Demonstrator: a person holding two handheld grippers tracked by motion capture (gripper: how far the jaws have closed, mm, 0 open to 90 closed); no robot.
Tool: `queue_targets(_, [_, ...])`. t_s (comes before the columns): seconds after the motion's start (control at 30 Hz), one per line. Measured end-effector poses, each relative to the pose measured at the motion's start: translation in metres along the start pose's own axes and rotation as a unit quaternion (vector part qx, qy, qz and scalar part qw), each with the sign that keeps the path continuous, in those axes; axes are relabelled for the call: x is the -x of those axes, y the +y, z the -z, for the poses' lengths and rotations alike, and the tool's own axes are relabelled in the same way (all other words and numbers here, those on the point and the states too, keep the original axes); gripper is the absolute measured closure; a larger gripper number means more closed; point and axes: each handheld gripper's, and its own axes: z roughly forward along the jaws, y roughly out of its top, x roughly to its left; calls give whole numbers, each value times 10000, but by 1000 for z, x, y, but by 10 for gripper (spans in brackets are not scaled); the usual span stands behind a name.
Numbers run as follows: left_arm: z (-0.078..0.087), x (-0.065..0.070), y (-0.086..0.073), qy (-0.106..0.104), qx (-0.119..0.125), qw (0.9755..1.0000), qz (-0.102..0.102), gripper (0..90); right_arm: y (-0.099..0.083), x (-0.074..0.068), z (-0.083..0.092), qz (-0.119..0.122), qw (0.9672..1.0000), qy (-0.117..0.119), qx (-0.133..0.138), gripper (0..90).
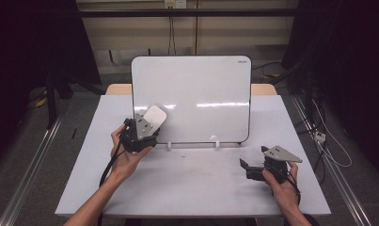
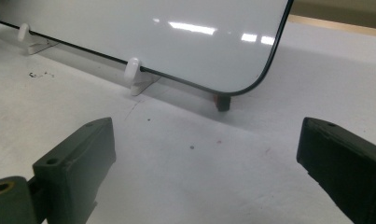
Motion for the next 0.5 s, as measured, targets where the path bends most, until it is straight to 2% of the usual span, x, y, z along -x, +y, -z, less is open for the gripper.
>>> queue_targets(0.2, [-12, 10, -2, 116, -88, 9994, -321, 310, 0, 0, 0, 9, 10000, -11, -4, 42])
queue_targets(0.27, [-16, 15, -2, 237, -120, 9985, -470, 310, 0, 0, -1, 17, 10000, -5, -6, 42])
queue_targets(0.33, [-19, 16, -4, 231, -199, 9983, -490, 310, 1, 0, -1, 4, 10000, -2, -13, 42])
queue_targets(0.4, [-21, 17, -6, 331, -289, 9967, -682, 309, 1, 0, -1, -10, 10000, 8, 13, 42])
queue_targets(0.5, [-22, 15, -7, 291, -227, 9975, -610, 308, 1, 0, -4, -10, 10000, 23, -13, 45])
